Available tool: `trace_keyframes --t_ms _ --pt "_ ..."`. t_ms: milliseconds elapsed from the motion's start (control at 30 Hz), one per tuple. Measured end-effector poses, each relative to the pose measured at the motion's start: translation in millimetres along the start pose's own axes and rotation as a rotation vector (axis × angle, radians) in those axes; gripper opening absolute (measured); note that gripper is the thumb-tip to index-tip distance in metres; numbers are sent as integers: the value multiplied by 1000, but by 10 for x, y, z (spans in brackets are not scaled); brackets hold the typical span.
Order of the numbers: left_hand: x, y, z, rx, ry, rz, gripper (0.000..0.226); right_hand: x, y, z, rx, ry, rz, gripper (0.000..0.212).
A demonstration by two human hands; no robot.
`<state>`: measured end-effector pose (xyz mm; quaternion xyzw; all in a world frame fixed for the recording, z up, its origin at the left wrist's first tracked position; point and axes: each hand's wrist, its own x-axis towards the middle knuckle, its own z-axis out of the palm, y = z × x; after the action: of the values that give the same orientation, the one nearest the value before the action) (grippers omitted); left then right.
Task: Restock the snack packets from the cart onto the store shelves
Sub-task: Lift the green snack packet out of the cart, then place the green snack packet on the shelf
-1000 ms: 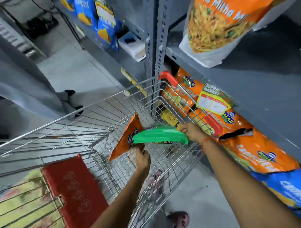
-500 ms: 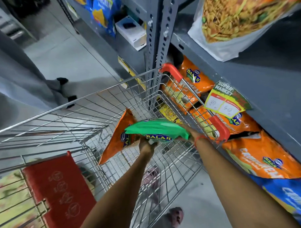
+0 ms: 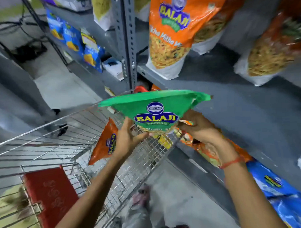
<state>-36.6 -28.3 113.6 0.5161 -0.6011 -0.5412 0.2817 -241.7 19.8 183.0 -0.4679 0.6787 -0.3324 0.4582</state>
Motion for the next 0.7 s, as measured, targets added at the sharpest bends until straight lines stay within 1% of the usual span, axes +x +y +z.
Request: trace_keyframes --t_ms 100,200,233,300,333,367,433,533,600,700 --pt "-250 403 200 -22 -8 189 50 -537 -58 -379 -26 102 -82 30" --pt "-552 872 572 62 40 354 45 -1073 24 -782 -13 242 -126 42" --pt "-634 1001 732 70 36 404 44 -1268 25 -912 -6 305 -146 41" --pt "-777 1208 1057 98 -9 462 45 -1599 97 -1160 -12 408 -169 37" --pt "-871 1310 1240 126 -50 480 45 -1764 181 -1306 20 461 -151 38" --pt "-955 1382 1436 140 -91 501 46 -1953 251 -1431 30 516 -145 44" --pt "-1141 1547 1799 168 -161 544 53 -2327 403 -1670 69 621 -136 72" --pt "-1498 1756 2345 217 -256 605 54 -2946 695 -2006 189 653 -138 75" --pt "-1733 1824 2678 235 -316 622 49 -3308 887 -2198 237 693 -115 88" --pt "-2083 1887 3186 208 -400 649 44 -3835 1214 -2453 306 724 -96 90"
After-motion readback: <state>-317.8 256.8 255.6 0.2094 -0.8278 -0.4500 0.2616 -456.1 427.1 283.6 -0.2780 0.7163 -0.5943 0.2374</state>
